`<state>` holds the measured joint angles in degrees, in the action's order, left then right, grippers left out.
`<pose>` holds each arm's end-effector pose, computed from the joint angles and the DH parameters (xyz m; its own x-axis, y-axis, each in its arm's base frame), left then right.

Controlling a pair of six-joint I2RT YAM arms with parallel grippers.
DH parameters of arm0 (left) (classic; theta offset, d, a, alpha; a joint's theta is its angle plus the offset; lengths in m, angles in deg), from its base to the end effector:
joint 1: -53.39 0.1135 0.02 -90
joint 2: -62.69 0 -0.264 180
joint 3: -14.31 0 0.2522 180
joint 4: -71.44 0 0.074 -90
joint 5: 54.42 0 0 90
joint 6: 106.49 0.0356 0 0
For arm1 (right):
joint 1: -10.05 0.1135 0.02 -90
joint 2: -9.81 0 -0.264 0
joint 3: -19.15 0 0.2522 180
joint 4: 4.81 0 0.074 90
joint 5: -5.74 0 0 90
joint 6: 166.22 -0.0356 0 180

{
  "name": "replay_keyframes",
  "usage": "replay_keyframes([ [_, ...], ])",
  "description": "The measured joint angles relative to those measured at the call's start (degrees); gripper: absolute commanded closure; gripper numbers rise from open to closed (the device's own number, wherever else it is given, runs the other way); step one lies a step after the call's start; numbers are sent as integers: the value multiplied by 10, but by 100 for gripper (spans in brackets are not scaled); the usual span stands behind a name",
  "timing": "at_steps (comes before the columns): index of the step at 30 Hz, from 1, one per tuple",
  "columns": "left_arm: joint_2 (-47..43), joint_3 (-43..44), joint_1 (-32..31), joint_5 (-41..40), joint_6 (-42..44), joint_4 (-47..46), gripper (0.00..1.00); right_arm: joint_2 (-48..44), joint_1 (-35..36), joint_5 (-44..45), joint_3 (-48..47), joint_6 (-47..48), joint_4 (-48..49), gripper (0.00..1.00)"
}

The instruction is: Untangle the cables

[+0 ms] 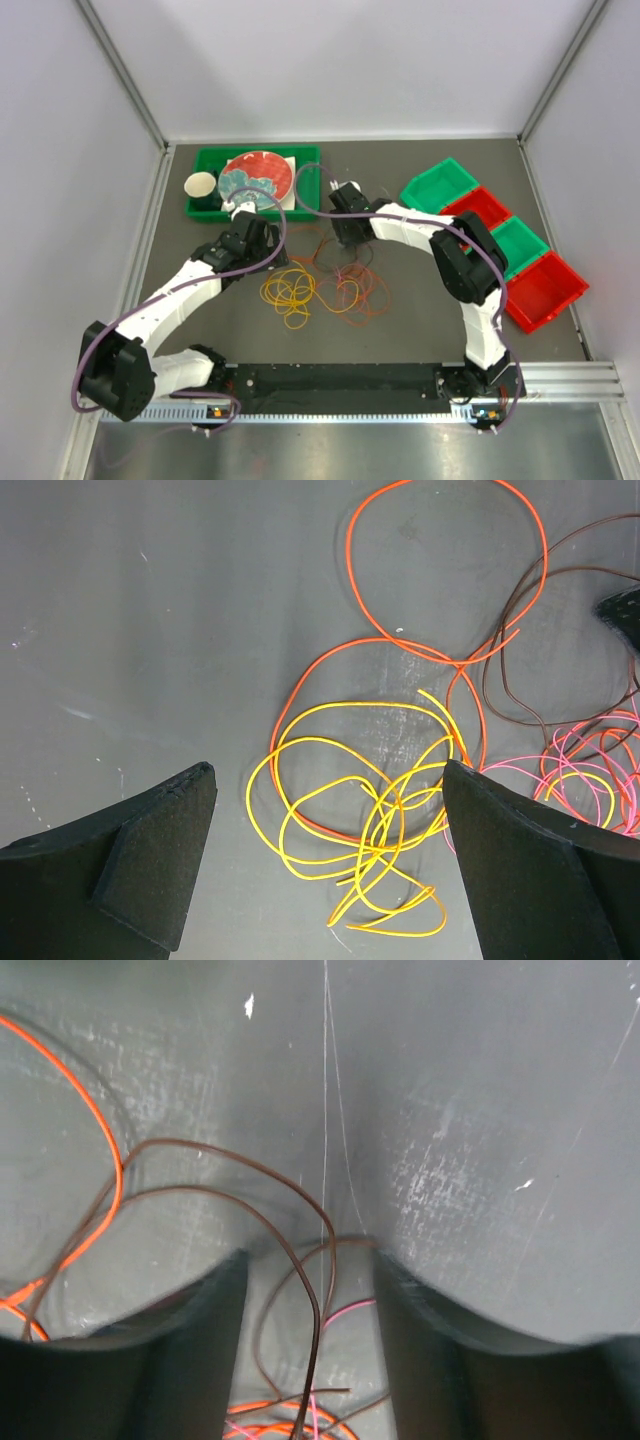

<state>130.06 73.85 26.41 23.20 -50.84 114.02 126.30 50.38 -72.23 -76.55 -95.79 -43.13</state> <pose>0.2152 -0.1010 0.2390 -0.7483 -0.2375 -0.6194 -0.1222 0.9671 -0.2232 0.3321 0.2722 0.1669 -0.8011 -0.2504 -0.5436 -0.3004 0.9538 0.0034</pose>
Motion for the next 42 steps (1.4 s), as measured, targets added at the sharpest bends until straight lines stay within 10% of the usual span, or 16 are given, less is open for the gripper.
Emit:
replay_keyframes([
  [7,-2,0,0,-1,0,3,1,-3,0,-3,7,-6,11,46],
  [17,-1,0,0,5,0,3,1,-4,26,44,9,-12,0,100],
  [42,-1,2,0,10,0,1,1,-287,28,106,-111,21,-49,100],
])
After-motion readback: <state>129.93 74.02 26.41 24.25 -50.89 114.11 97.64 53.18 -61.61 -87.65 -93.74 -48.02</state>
